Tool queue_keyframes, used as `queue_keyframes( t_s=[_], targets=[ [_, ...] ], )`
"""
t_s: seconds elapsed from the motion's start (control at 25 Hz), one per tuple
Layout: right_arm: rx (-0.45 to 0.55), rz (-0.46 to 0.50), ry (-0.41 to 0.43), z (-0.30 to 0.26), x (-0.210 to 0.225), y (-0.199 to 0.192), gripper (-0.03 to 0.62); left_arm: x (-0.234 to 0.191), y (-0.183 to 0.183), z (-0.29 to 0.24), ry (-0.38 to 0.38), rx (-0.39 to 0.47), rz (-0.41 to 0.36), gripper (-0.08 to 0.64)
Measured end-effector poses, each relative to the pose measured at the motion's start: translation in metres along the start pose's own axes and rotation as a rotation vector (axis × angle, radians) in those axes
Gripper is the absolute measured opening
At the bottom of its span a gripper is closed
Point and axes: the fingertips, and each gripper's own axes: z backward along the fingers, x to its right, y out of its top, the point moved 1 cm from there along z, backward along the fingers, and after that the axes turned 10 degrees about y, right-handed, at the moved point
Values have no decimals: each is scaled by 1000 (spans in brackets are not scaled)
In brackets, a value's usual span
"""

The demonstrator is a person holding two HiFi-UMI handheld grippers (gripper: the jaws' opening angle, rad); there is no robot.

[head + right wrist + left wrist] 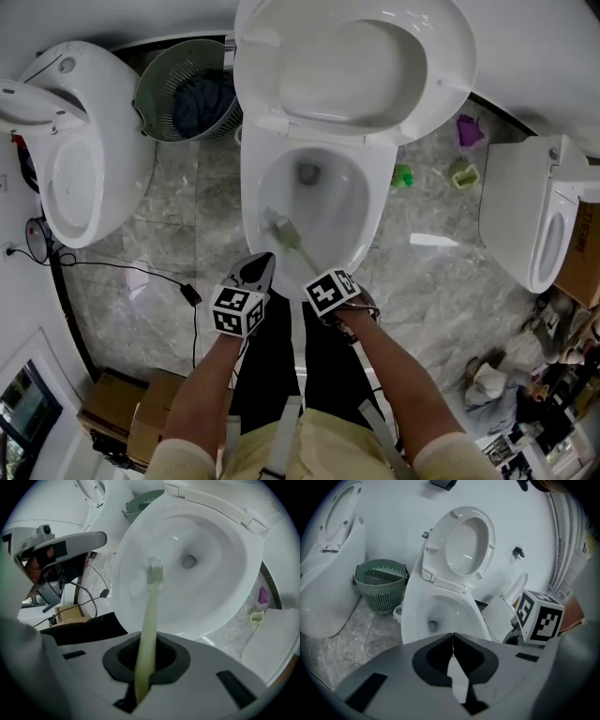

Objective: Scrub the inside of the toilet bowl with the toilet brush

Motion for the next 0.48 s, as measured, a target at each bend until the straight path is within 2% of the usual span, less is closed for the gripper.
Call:
queue_keyframes(
  t_s=[0.48],
  targets=[
    [61, 30, -34, 12, 21, 54, 28, -3, 13, -5, 6, 25, 0, 11]
  ],
)
